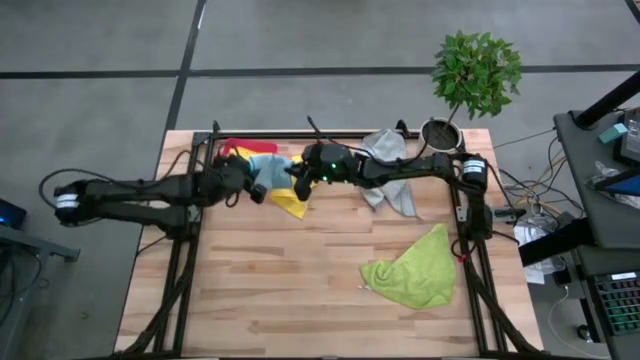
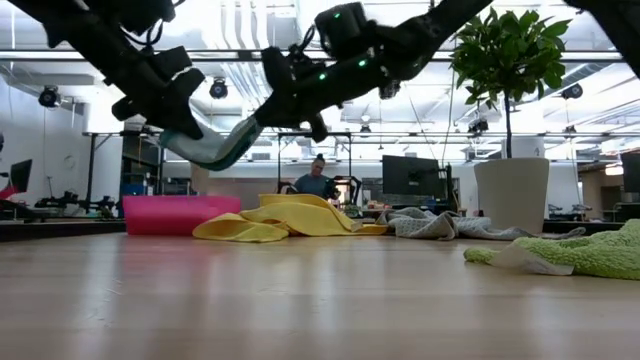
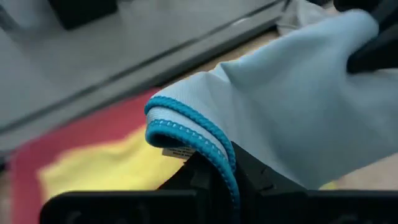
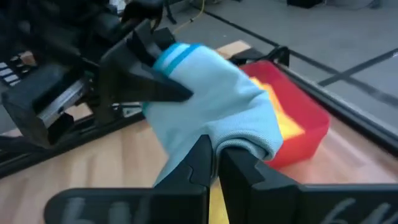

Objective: Fold microfiber towels
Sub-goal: Put the folded light blue microfiber cloth into the red bin

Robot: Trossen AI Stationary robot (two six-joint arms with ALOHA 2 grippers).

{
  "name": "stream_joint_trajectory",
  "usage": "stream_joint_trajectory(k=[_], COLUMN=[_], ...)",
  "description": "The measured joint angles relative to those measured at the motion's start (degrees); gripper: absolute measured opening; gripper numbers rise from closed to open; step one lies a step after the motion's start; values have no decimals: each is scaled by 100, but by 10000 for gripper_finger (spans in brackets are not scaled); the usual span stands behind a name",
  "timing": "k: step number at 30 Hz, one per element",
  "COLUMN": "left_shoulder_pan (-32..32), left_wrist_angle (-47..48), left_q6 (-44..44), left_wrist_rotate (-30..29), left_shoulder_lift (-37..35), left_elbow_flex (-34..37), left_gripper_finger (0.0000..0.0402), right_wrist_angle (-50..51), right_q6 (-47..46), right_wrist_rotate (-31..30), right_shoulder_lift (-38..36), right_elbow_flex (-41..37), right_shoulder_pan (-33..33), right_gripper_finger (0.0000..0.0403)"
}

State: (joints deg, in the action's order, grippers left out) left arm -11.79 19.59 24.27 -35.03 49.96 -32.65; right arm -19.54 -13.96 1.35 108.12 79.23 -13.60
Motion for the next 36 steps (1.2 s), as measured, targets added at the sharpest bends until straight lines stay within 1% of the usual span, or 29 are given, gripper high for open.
stream_joint_trajectory(k=[4,8,10,14,18,22,26,27,30,36], left_shoulder_pan=[-630,-1287,-1598,-2191,-2724,-3147,-3343,-3384,-3490,-3549], left_wrist_angle=[-2,-4,1,-1,-19,-103,-134,-130,-111,-120], left_q6=[-721,-1225,-1398,-1595,-1733,-1916,-2054,-2070,-2078,-2061], left_wrist_rotate=[64,97,184,354,722,995,1155,1269,1488,1487], left_shoulder_lift=[-46,-7,40,227,558,981,1279,1343,1530,1805], left_elbow_flex=[-114,-139,-138,-109,-82,-84,-141,-141,-141,-141], left_gripper_finger=[6,5,4,4,3,2,2,2,2,2], right_wrist_angle=[-1,48,143,645,1120,1544,1935,2004,2011,2149], right_q6=[241,472,552,683,727,730,754,753,754,754], right_wrist_rotate=[19,26,42,129,339,367,380,379,377,377], right_shoulder_lift=[516,1143,1419,1967,2510,2860,2994,2996,2996,2996], right_elbow_flex=[590,1315,1712,2549,3343,3960,4224,4229,4237,4226], right_shoulder_pan=[-173,-324,-403,-558,-667,-731,-774,-776,-781,-781], right_gripper_finger=[12,12,12,12,12,12,12,12,12,12])
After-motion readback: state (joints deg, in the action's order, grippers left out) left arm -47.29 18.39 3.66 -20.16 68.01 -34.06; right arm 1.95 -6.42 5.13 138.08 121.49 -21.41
